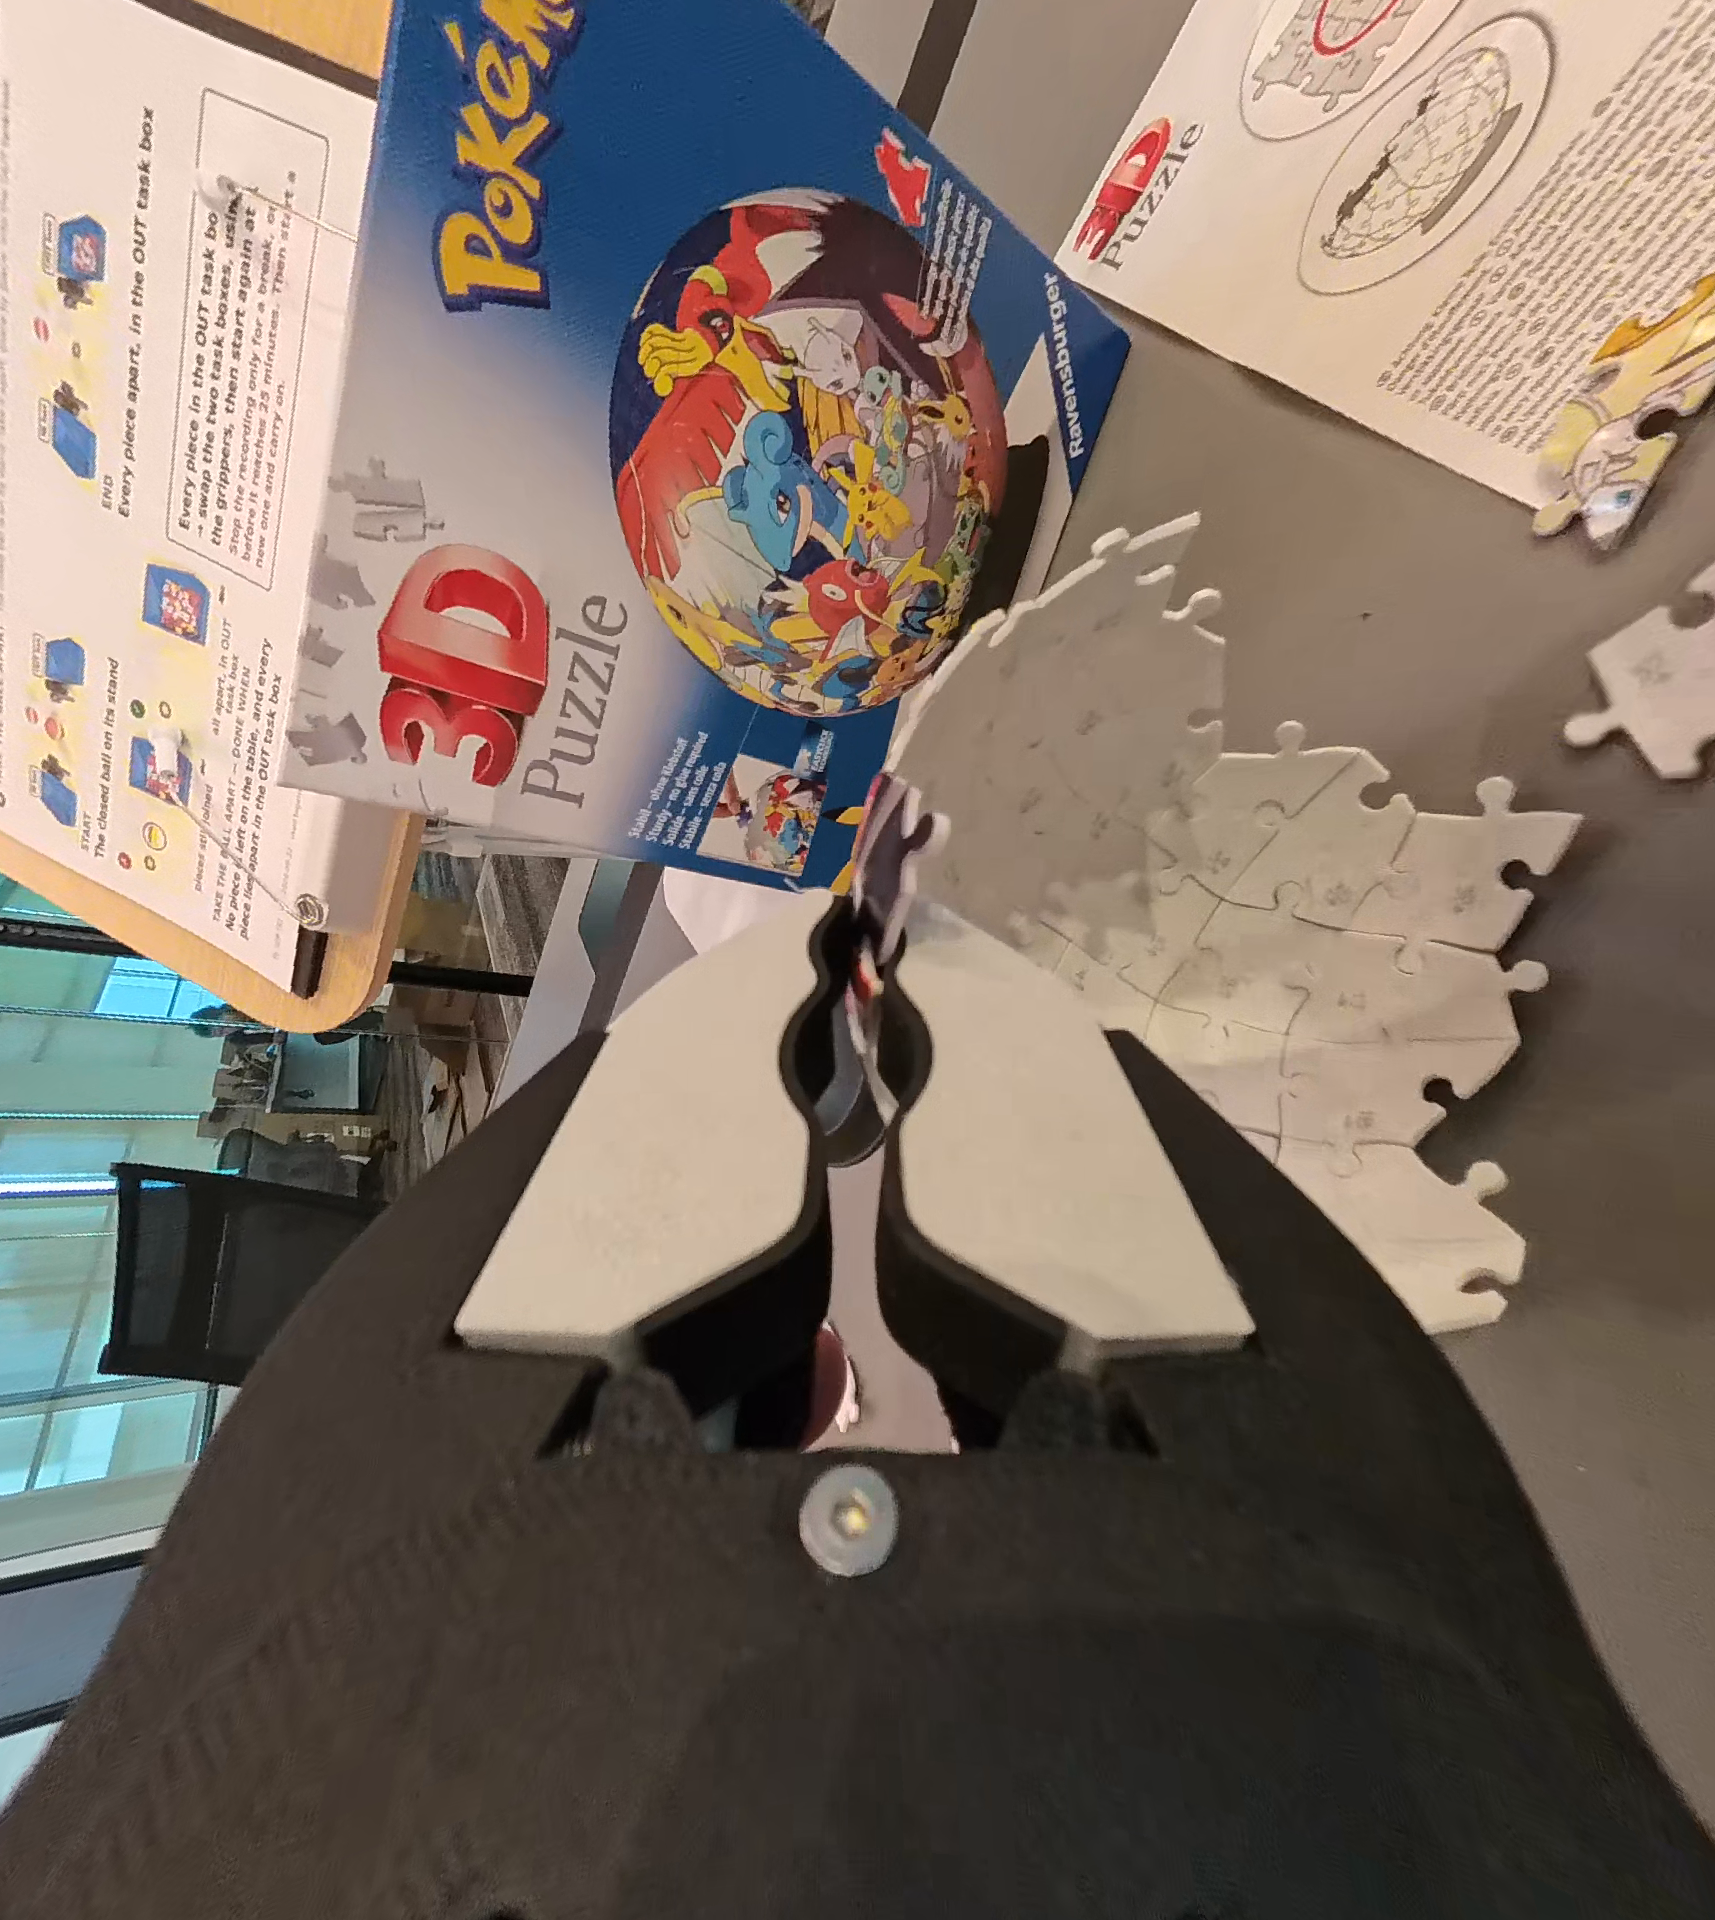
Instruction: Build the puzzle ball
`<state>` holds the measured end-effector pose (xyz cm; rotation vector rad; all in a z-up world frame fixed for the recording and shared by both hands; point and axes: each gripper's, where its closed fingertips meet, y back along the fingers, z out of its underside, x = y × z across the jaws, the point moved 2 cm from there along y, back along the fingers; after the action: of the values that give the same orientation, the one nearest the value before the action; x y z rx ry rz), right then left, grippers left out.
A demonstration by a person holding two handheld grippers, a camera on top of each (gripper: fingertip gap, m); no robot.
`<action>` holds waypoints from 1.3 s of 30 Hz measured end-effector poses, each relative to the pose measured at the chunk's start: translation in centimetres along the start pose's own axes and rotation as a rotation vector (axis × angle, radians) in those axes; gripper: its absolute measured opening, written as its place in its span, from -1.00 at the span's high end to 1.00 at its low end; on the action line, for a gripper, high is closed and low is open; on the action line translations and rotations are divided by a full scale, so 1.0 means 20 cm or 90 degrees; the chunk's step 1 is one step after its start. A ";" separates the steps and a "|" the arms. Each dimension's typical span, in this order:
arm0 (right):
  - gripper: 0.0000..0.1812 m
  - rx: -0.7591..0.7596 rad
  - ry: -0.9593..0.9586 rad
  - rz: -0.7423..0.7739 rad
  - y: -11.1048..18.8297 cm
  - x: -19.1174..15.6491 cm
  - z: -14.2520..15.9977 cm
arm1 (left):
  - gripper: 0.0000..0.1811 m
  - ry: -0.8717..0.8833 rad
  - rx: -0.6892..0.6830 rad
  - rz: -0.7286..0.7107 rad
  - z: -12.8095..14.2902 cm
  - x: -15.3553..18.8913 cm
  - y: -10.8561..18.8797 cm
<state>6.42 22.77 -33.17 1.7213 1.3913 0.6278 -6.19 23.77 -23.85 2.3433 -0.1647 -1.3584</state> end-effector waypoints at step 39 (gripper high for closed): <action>0.82 0.006 0.043 0.001 -0.11 -0.14 -0.12 | 0.98 0.032 -0.005 -0.008 0.02 -0.01 -0.01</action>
<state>2.60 20.90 -33.30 1.7233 1.4414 0.6869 -6.74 23.85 -23.89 2.3734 -0.1299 -1.3028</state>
